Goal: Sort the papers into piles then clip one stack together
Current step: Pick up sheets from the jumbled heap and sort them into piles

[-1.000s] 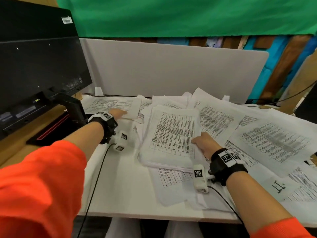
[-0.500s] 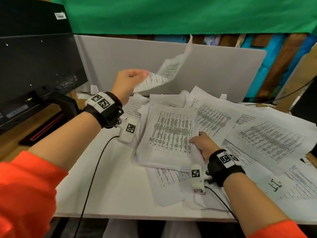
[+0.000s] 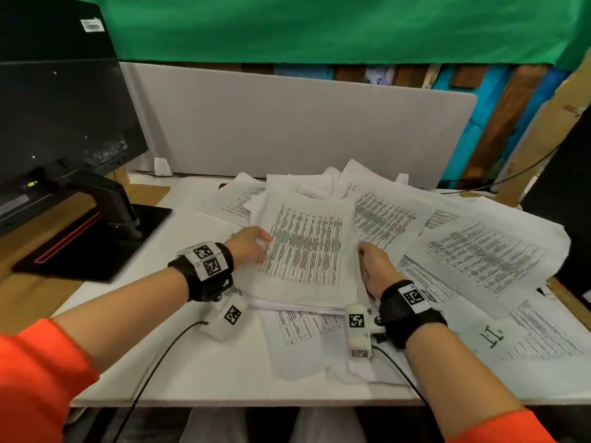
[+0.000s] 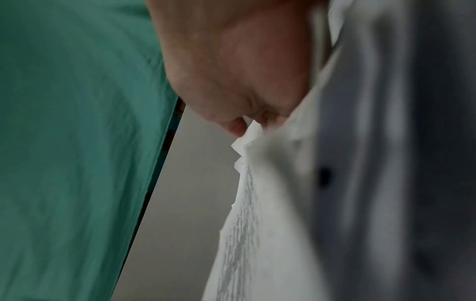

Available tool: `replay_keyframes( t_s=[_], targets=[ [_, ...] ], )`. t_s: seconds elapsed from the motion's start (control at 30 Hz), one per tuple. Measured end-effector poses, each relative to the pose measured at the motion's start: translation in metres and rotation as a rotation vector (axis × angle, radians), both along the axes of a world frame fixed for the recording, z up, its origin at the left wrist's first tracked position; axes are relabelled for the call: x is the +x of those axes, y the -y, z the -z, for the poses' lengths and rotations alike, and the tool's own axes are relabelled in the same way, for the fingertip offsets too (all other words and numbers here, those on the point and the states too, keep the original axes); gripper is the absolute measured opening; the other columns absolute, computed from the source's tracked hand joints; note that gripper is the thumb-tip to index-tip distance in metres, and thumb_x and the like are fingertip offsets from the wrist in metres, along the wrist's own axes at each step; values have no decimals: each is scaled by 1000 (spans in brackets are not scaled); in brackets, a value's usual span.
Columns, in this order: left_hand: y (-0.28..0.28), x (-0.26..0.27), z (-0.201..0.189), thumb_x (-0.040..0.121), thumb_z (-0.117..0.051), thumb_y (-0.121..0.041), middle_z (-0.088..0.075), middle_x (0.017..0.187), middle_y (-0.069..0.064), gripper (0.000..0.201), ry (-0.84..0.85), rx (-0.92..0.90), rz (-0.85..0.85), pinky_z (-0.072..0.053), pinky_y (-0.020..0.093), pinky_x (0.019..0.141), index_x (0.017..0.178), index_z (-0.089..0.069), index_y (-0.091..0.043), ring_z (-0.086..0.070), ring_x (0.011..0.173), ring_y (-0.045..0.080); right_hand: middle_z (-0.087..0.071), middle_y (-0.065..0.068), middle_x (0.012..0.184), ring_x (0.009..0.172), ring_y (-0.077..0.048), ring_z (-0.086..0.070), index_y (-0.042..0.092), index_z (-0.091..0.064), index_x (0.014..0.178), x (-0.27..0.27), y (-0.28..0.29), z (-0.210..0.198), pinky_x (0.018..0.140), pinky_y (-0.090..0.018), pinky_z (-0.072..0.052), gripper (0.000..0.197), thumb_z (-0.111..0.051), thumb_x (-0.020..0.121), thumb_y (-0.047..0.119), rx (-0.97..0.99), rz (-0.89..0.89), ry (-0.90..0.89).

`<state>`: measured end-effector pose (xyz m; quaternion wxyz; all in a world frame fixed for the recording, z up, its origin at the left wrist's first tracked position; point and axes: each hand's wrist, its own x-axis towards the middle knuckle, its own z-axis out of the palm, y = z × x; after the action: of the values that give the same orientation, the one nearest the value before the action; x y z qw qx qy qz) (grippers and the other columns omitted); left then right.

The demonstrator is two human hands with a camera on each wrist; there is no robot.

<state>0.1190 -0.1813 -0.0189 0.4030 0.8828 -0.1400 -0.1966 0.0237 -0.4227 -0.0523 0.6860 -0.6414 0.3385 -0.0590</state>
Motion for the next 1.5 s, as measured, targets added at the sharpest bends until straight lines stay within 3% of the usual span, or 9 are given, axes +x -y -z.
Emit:
replay_keyframes(
  t_s=[0.2, 0.37, 0.5, 0.63, 0.73, 1.0, 1.17, 1.27, 1.5],
  targets=[
    [18, -9, 2, 84, -62, -14, -19, 155, 14, 88, 4, 374, 159, -30, 42, 113, 151, -5, -15, -24, 141, 32, -65, -15, 109, 91, -28, -65, 1, -48, 131, 3, -7, 1, 63, -29, -53, 51, -59, 92, 33, -116, -124, -34],
    [-7, 10, -12, 88, -62, -11, -33, 152, 11, 86, -261, -55, -86, -34, 37, 111, 153, -4, -11, -38, 135, 30, -55, -13, 92, 76, -23, -55, -3, -48, 125, 2, -4, 6, 62, -28, -48, 34, -55, 95, 11, -242, -148, -24],
    [-44, 45, -9, 88, -58, -18, -50, 128, 18, 56, -34, 268, -301, -45, 33, 93, 136, -35, 0, -52, 116, 34, -53, -5, 77, 64, -16, -54, 1, -51, 115, 0, -3, 4, 47, -23, -45, 22, -54, 96, 10, -182, -164, 12],
    [-46, 47, -4, 89, -51, 0, -62, 68, 9, 6, -195, 15, -255, -48, 25, 58, 94, -55, 2, -55, 59, 16, -58, -5, 80, 64, -18, -59, 6, -51, 114, -5, -1, 2, 49, -25, -47, 25, -58, 91, 14, -63, -144, 56],
    [-34, 39, -7, 92, -53, -16, -58, 48, 1, 24, -349, -4, -196, -29, 17, 41, 70, -56, -8, -41, 38, 9, -62, -8, 86, 69, -21, -62, 3, -52, 119, -10, -2, -1, 53, -28, -50, 30, -57, 90, 8, -67, -163, 57],
    [-22, 38, -19, 81, -59, -51, -53, 114, 8, 57, -554, -444, -256, -45, 50, 94, 127, -44, -20, -50, 118, 26, -68, -12, 104, 79, -24, -66, 8, -54, 131, -31, 17, -3, 51, -24, -53, 40, -50, 91, 1, 103, -62, 138],
    [-17, 28, -11, 78, -66, -20, -54, 106, 10, 41, -593, -448, -103, -50, 32, 69, 115, -49, -16, -58, 85, 24, -67, -12, 91, 71, -25, -63, 7, -57, 119, -38, 16, -7, 51, -24, -54, 29, -47, 92, 3, 170, -32, 146],
    [-13, 28, -2, 85, -55, -6, -61, 111, 16, 32, -528, -409, -136, -50, 47, 84, 117, -54, -7, -61, 95, 32, -66, -12, 92, 75, -28, -62, 9, -59, 113, -38, 14, -9, 67, -33, -52, 25, -48, 90, 3, 165, -15, 133],
    [-12, 3, -56, 90, -45, 4, -61, 117, 13, 36, 162, -397, -135, -51, 44, 89, 122, -54, -12, -60, 104, 29, -67, -17, 94, 67, -28, -63, 0, -62, 118, -44, 12, -22, 50, -21, -50, 35, -54, 86, 12, 106, 2, 4]
  ],
)
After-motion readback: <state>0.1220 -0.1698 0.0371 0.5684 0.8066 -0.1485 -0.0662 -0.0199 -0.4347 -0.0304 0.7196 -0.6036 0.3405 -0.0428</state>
